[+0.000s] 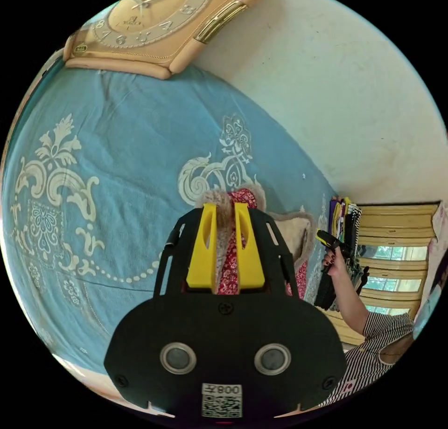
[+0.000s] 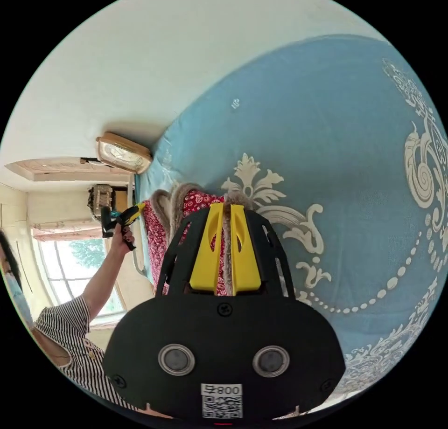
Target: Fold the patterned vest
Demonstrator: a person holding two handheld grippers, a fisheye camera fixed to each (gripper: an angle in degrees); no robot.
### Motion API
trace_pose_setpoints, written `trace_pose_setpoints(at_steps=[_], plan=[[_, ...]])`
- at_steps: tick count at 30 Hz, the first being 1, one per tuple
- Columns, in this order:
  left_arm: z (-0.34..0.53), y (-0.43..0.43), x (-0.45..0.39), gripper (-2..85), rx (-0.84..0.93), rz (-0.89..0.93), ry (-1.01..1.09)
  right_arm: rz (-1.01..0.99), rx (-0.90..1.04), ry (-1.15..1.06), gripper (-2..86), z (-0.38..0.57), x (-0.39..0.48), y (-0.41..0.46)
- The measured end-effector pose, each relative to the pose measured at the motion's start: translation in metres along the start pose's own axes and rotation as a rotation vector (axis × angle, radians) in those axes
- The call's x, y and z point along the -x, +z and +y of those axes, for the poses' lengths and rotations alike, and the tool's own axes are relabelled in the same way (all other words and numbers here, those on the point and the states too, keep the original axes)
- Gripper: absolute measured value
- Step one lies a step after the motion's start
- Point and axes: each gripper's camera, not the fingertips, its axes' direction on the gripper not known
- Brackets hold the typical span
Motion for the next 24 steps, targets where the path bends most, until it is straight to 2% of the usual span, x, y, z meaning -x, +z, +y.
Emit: trace_pose_setpoints(at_steps=[2, 3, 7, 10, 12, 14, 19, 21, 24], plan=[[0.012, 0.003, 0.015, 7.3, -0.02, 0.038, -0.051, 0.003, 0.047, 0.062, 4.6, -0.005, -0.013, 0.012], [0.024, -0.002, 0.021, 7.5, -0.069, 0.061, -0.031, -0.043, 0.018, 0.054, 4.5, -0.002, -0.017, 0.006], [0.076, -0.01, 0.038, 7.8, -0.112, 0.028, -0.021, 0.019, -0.054, 0.089, 5.2, 0.021, -0.036, -0.014], [0.129, 0.009, 0.042, 8.3, 0.028, 0.019, 0.001, -0.036, -0.106, 0.135, 5.9, 0.044, -0.051, -0.029], [0.176, 0.038, 0.038, 8.8, 0.199, 0.046, 0.004, -0.056, -0.104, 0.111, 6.0, 0.06, -0.046, -0.03], [0.207, 0.052, 0.033, 9.1, 0.226, 0.057, -0.008, -0.055, -0.036, 0.066, 6.1, 0.077, -0.032, -0.019], [0.249, 0.067, 0.022, 8.1, 0.247, 0.037, -0.003, -0.042, 0.321, -0.145, 6.1, 0.129, 0.027, 0.062], [0.256, 0.078, 0.023, 8.2, 0.261, 0.023, 0.029, -0.018, 0.399, -0.181, 6.1, 0.138, 0.036, 0.088], [0.255, 0.105, 0.031, 9.2, 0.327, 0.0, 0.071, -0.094, 0.439, -0.191, 6.2, 0.138, 0.041, 0.117]])
